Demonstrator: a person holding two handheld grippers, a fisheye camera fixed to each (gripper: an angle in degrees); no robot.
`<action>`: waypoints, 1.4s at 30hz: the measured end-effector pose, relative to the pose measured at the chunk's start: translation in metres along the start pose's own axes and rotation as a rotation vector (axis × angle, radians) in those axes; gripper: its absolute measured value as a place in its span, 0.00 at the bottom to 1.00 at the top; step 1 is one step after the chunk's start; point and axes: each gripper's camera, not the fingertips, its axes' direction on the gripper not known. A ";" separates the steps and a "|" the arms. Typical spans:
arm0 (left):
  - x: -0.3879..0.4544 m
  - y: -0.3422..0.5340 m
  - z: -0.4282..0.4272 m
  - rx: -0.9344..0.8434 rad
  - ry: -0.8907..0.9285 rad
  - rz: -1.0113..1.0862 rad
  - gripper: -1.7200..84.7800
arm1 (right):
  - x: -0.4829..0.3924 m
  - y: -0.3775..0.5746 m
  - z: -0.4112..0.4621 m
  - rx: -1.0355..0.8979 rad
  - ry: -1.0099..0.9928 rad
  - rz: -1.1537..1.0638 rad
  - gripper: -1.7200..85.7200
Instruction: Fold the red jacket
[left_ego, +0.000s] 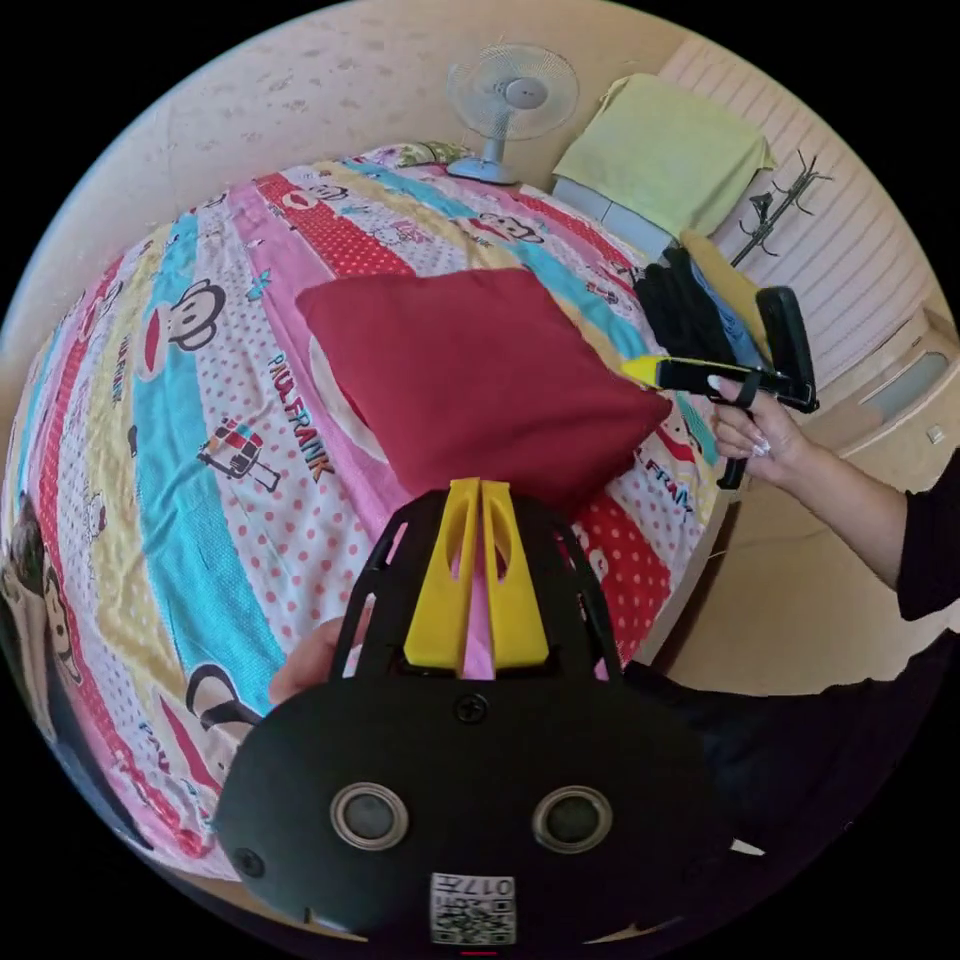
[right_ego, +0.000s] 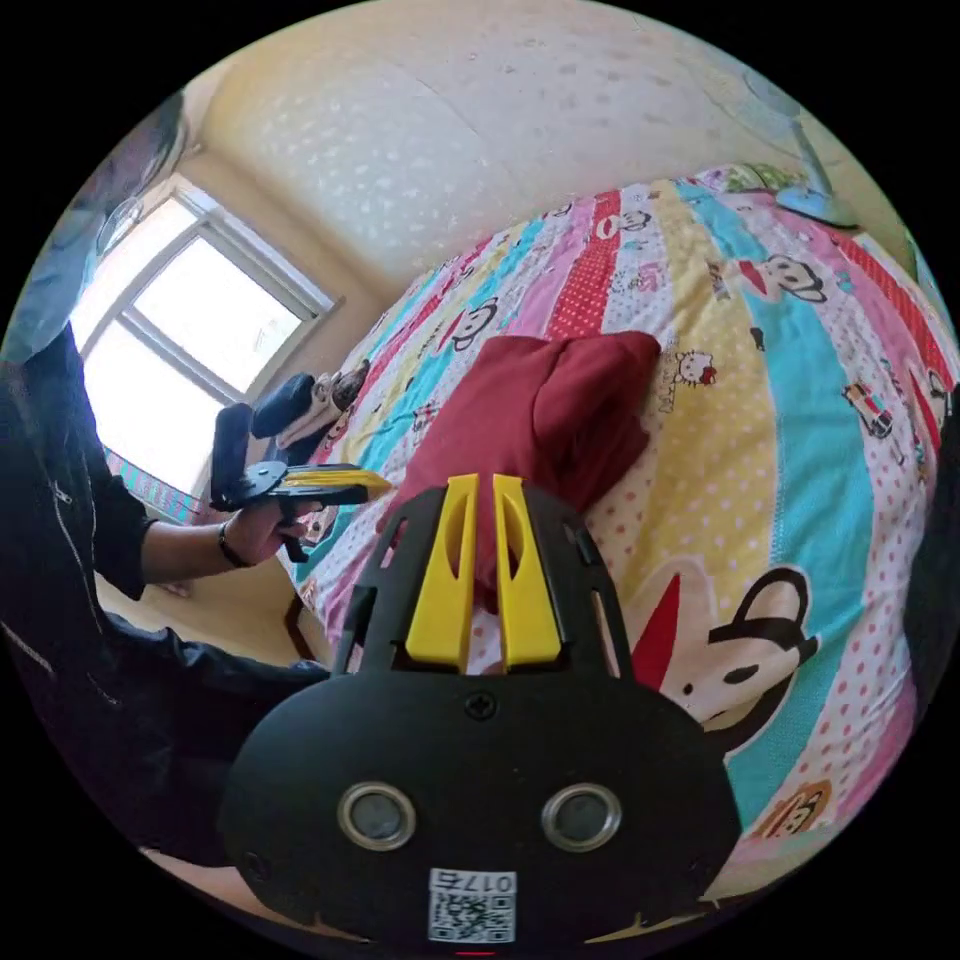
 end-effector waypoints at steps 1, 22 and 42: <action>-0.007 0.003 -0.006 0.040 0.019 -0.037 0.01 | -0.014 0.000 -0.001 0.016 0.058 -0.065 0.06; -0.138 0.050 0.076 0.086 0.720 -0.718 0.21 | 0.079 0.062 0.077 -0.163 -0.017 0.166 0.05; -0.176 -0.030 0.059 -0.094 1.059 -0.976 0.11 | 0.105 0.216 0.103 0.574 -0.756 1.322 0.29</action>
